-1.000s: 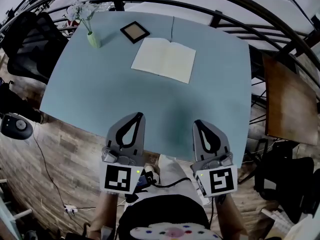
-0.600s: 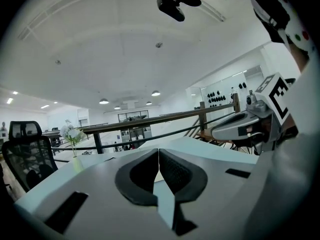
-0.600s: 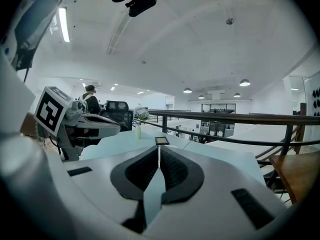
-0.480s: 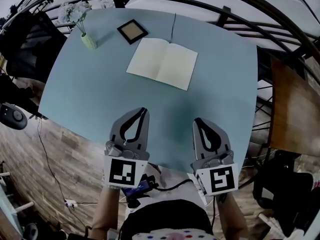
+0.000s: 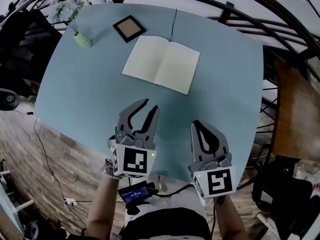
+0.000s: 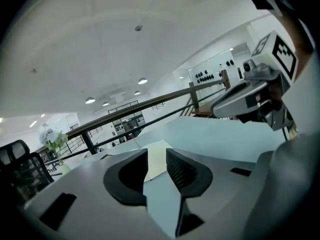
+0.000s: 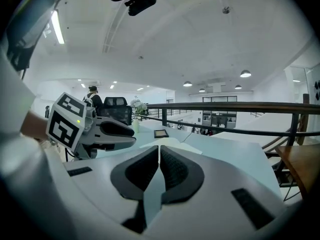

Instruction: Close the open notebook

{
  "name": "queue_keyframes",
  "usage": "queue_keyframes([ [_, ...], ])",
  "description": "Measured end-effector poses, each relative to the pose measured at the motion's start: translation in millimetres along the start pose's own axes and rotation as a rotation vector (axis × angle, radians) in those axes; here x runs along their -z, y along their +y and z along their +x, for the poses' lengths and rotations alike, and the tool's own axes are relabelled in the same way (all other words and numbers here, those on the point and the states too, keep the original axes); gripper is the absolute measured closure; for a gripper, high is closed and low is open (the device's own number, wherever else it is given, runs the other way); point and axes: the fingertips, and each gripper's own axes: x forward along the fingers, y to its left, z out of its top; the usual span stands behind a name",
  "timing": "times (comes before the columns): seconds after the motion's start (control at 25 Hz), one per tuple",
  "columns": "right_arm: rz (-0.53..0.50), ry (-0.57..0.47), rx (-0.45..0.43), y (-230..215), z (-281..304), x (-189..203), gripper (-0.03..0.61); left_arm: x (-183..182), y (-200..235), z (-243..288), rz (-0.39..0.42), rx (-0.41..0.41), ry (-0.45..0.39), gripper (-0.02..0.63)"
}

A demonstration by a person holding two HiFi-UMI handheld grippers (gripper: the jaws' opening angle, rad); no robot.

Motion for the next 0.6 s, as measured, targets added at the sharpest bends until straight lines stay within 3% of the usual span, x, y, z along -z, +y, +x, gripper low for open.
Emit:
queue_keyframes([
  [0.24, -0.006, 0.019, 0.02, -6, 17, 8, 0.54, 23, -1, 41, 0.174, 0.012, 0.072, 0.474],
  [0.44, 0.002, 0.05, 0.034, -9, 30, 14, 0.54, 45, 4, 69, 0.23, 0.033, 0.131, 0.469],
  [0.6, 0.003, 0.067, 0.046, -9, 40, 20, 0.54, 64, 5, 86, 0.332, 0.048, 0.179, 0.457],
])
